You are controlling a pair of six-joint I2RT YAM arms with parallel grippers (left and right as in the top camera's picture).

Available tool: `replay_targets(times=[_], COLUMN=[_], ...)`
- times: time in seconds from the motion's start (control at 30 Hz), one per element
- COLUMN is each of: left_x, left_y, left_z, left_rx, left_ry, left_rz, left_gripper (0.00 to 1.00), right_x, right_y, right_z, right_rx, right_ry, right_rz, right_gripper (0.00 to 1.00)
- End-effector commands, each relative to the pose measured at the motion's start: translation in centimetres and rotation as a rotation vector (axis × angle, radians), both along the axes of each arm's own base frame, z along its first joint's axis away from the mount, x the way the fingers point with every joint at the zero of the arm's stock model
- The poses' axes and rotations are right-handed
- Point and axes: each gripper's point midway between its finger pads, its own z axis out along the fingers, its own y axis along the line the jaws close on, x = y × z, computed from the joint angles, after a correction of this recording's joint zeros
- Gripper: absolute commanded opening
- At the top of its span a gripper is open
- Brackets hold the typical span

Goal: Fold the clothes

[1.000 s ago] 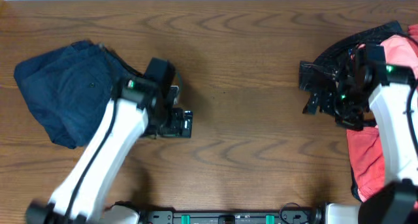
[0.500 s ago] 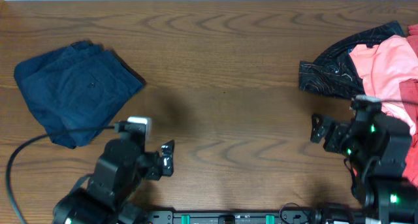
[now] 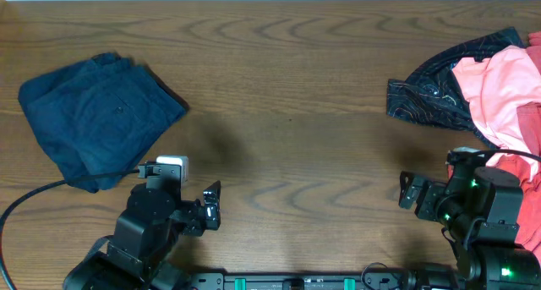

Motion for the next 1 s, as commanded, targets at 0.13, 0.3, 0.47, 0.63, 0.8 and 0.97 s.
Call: replay_targets(times=[0.13, 0.3, 0.47, 0.63, 0.8, 0.97], left_x=[0.0, 0.0, 0.0, 0.0, 0.0, 0.0], left_y=[0.2, 0.2, 0.2, 0.2, 0.2, 0.2], left_z=[-0.2, -0.2, -0.2, -0.2, -0.2, -0.2], left_rx=[0.005, 0.005, 0.005, 0.005, 0.005, 0.005], left_ry=[0.003, 0.003, 0.003, 0.003, 0.003, 0.003], left_rz=[0.014, 0.014, 0.014, 0.014, 0.014, 0.013], left_gripper=[0.98, 0.98, 0.98, 0.98, 0.98, 0.98], right_x=[-0.2, -0.3, -0.5, 0.2, 0.5, 1.3], right_y=[0.1, 0.1, 0.4, 1.7, 2.9, 3.7], right_z=[-0.3, -0.2, 0.2, 1.2, 1.7, 1.7], right_rx=[-0.01, -0.011, -0.044, -0.108, -0.122, -0.159], right_ry=[0.009, 0.004, -0.05, -0.251, -0.486, -0.665], right_rz=[0.01, 0.013, 0.049, 0.167, 0.218, 0.26], right_gripper=[0.99, 0.99, 0.99, 0.99, 0.99, 0.99])
